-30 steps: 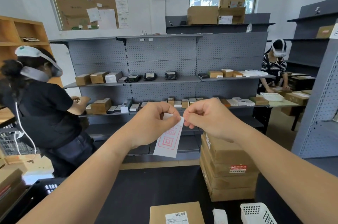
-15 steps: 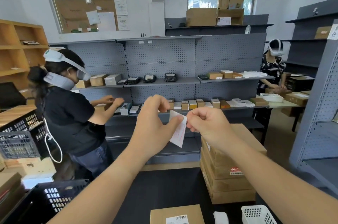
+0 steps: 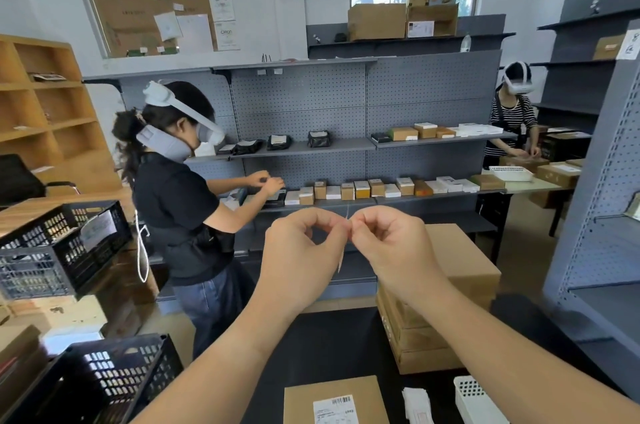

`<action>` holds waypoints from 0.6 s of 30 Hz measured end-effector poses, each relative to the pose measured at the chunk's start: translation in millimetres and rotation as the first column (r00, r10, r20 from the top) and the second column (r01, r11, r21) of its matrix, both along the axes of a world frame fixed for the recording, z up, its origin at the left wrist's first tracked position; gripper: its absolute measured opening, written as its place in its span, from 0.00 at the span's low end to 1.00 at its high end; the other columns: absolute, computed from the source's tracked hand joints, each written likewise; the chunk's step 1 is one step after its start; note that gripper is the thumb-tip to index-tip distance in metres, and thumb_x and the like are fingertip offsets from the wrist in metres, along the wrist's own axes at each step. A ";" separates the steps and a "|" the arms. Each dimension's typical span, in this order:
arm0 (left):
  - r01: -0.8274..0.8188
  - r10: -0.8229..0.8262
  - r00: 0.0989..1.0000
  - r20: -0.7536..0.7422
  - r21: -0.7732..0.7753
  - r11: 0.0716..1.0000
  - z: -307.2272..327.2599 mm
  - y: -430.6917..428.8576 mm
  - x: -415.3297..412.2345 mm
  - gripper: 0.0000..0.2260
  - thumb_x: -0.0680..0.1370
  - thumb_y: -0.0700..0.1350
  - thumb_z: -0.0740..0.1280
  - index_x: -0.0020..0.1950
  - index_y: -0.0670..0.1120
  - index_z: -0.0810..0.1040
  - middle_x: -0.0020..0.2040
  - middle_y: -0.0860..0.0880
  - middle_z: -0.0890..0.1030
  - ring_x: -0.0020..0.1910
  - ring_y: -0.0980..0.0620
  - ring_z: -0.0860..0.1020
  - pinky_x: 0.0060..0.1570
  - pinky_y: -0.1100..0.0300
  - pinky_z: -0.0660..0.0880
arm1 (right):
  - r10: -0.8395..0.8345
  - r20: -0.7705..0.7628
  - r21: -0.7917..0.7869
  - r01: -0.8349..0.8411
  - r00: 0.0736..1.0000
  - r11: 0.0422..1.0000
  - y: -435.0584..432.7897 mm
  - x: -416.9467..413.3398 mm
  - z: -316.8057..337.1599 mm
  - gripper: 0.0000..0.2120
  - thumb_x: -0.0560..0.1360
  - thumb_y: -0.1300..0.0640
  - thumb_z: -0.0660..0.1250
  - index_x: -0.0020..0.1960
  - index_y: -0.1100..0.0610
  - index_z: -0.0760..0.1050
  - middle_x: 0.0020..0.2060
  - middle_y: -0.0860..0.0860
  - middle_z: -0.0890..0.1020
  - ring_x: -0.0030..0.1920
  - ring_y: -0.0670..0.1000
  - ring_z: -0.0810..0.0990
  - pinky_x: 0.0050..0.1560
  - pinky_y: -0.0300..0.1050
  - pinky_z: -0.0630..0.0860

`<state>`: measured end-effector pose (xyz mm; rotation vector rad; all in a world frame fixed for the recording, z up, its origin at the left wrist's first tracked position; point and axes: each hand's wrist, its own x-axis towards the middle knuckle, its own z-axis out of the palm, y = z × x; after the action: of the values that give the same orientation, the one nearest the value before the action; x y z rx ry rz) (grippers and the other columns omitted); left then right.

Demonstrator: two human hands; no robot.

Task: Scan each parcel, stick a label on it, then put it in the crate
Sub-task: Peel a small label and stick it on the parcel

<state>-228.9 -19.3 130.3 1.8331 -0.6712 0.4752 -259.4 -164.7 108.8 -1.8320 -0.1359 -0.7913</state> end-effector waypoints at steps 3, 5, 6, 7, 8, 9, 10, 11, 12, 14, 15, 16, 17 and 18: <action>0.001 -0.001 1.000 0.007 0.021 1.000 -1.2 -4.0 -2.5 0.05 0.77 0.40 0.72 0.41 0.48 0.85 0.29 0.67 0.77 0.29 0.66 0.73 0.32 0.75 0.66 | -0.006 0.023 -0.058 0.007 1.000 0.998 -4.1 -0.5 -4.2 0.07 0.78 0.63 0.69 0.44 0.56 0.84 0.36 0.48 0.84 0.38 0.47 0.81 0.40 0.37 0.78; -0.009 0.009 1.000 -0.004 0.040 0.999 -4.0 -8.3 -2.6 0.06 0.77 0.39 0.71 0.42 0.47 0.85 0.27 0.68 0.75 0.29 0.67 0.73 0.32 0.75 0.66 | -0.006 0.037 -0.085 0.009 0.999 0.996 -6.7 -1.2 -8.0 0.06 0.78 0.61 0.69 0.44 0.56 0.84 0.36 0.49 0.83 0.39 0.49 0.81 0.41 0.41 0.80; -0.012 0.013 1.000 -0.011 0.050 0.999 -6.4 -10.8 -2.2 0.06 0.77 0.40 0.70 0.42 0.48 0.84 0.27 0.68 0.74 0.29 0.67 0.72 0.31 0.75 0.66 | -0.010 0.036 -0.083 0.013 0.999 0.996 -8.4 -1.7 -10.7 0.06 0.78 0.61 0.69 0.44 0.56 0.84 0.36 0.49 0.83 0.40 0.50 0.81 0.41 0.42 0.80; -0.008 0.010 1.000 -0.026 0.053 0.999 -9.5 -13.7 -1.5 0.06 0.78 0.41 0.70 0.42 0.48 0.84 0.26 0.67 0.74 0.29 0.67 0.72 0.31 0.75 0.66 | -0.016 0.031 -0.072 0.018 0.999 0.997 -10.3 -2.5 -13.5 0.05 0.78 0.61 0.70 0.44 0.55 0.83 0.36 0.48 0.83 0.40 0.50 0.82 0.41 0.43 0.80; 0.004 -0.001 0.999 -0.051 0.050 0.999 -13.1 -17.1 -0.9 0.06 0.78 0.41 0.69 0.43 0.49 0.84 0.26 0.67 0.75 0.29 0.67 0.73 0.31 0.75 0.66 | -0.025 0.023 -0.056 0.026 0.999 0.998 -12.9 -3.7 -17.0 0.05 0.77 0.61 0.70 0.44 0.55 0.83 0.36 0.48 0.83 0.40 0.50 0.81 0.41 0.42 0.80; 0.022 -0.018 0.996 -0.086 0.042 0.999 -17.3 -21.1 -0.4 0.06 0.78 0.43 0.69 0.43 0.49 0.84 0.27 0.66 0.75 0.29 0.66 0.73 0.31 0.75 0.66 | -0.039 0.014 -0.042 0.040 0.999 0.998 -16.3 -5.6 -21.3 0.05 0.77 0.60 0.70 0.44 0.55 0.83 0.36 0.48 0.83 0.40 0.49 0.81 0.40 0.41 0.80; 0.041 -0.036 0.992 -0.122 0.036 0.999 -22.5 -25.9 0.5 0.06 0.78 0.44 0.69 0.43 0.50 0.83 0.28 0.64 0.77 0.30 0.66 0.74 0.32 0.75 0.67 | -0.059 0.001 -0.030 0.059 0.998 0.998 -20.3 -8.0 -26.6 0.05 0.78 0.59 0.70 0.44 0.55 0.83 0.36 0.47 0.82 0.40 0.49 0.81 0.40 0.40 0.79; 0.058 -0.052 0.986 -0.159 0.034 0.998 -28.5 -31.6 1.5 0.06 0.79 0.45 0.69 0.44 0.51 0.83 0.30 0.61 0.78 0.31 0.65 0.74 0.32 0.74 0.68 | -0.085 -0.019 -0.017 0.085 0.996 0.996 -25.5 -10.8 -33.0 0.05 0.78 0.57 0.70 0.43 0.54 0.82 0.35 0.47 0.82 0.39 0.48 0.81 0.40 0.38 0.79; 0.074 -0.065 0.979 -0.194 0.038 0.997 -35.5 -38.0 2.5 0.06 0.79 0.45 0.68 0.44 0.52 0.83 0.32 0.59 0.80 0.33 0.63 0.76 0.33 0.72 0.69 | -0.113 -0.049 0.000 0.113 0.992 0.994 -31.6 -14.1 -40.1 0.06 0.78 0.57 0.69 0.43 0.54 0.82 0.35 0.47 0.81 0.39 0.48 0.80 0.39 0.37 0.78; 0.108 -0.088 0.960 -0.267 0.058 0.993 -52.4 -53.3 4.8 0.06 0.79 0.46 0.67 0.44 0.53 0.82 0.36 0.54 0.82 0.36 0.61 0.77 0.36 0.69 0.71 | -0.165 -0.125 0.053 0.173 0.978 0.983 -46.9 -22.0 -57.0 0.05 0.78 0.56 0.69 0.43 0.54 0.81 0.36 0.48 0.81 0.39 0.47 0.80 0.39 0.34 0.78; 0.122 -0.096 0.946 -0.311 0.067 0.990 -62.4 -61.9 6.2 0.07 0.79 0.46 0.67 0.43 0.53 0.82 0.37 0.53 0.82 0.37 0.60 0.78 0.37 0.67 0.72 | -0.193 -0.162 0.077 0.208 0.968 0.975 -56.3 -26.3 -67.3 0.05 0.78 0.56 0.68 0.43 0.55 0.80 0.36 0.49 0.81 0.40 0.47 0.80 0.39 0.35 0.78; 0.134 -0.099 0.929 -0.356 0.075 0.988 -72.8 -71.0 7.2 0.07 0.79 0.46 0.67 0.43 0.53 0.82 0.38 0.53 0.82 0.37 0.58 0.78 0.37 0.65 0.72 | -0.224 -0.200 0.099 0.247 0.954 0.964 -66.3 -31.1 -78.8 0.06 0.78 0.57 0.68 0.44 0.56 0.80 0.37 0.51 0.82 0.41 0.48 0.80 0.38 0.36 0.78; 0.144 -0.100 0.912 -0.399 0.081 0.986 -84.1 -80.4 8.3 0.07 0.79 0.47 0.67 0.42 0.53 0.82 0.38 0.53 0.82 0.37 0.58 0.78 0.37 0.64 0.72 | -0.260 -0.241 0.117 0.294 0.935 0.949 -77.2 -35.8 -92.3 0.06 0.79 0.57 0.68 0.44 0.56 0.81 0.38 0.52 0.82 0.42 0.50 0.81 0.39 0.39 0.79; 0.155 -0.102 0.895 -0.435 0.087 0.984 -96.2 -89.9 8.6 0.08 0.79 0.47 0.66 0.42 0.52 0.82 0.38 0.53 0.82 0.35 0.58 0.76 0.36 0.65 0.71 | -0.298 -0.286 0.134 0.345 0.911 0.929 -88.0 -41.3 -106.7 0.07 0.79 0.56 0.68 0.45 0.56 0.81 0.39 0.53 0.83 0.43 0.50 0.81 0.41 0.43 0.80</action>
<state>-220.3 -109.1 34.2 1.9058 -0.5183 -0.0653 -300.6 -252.7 2.1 -1.7859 0.4097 -0.7513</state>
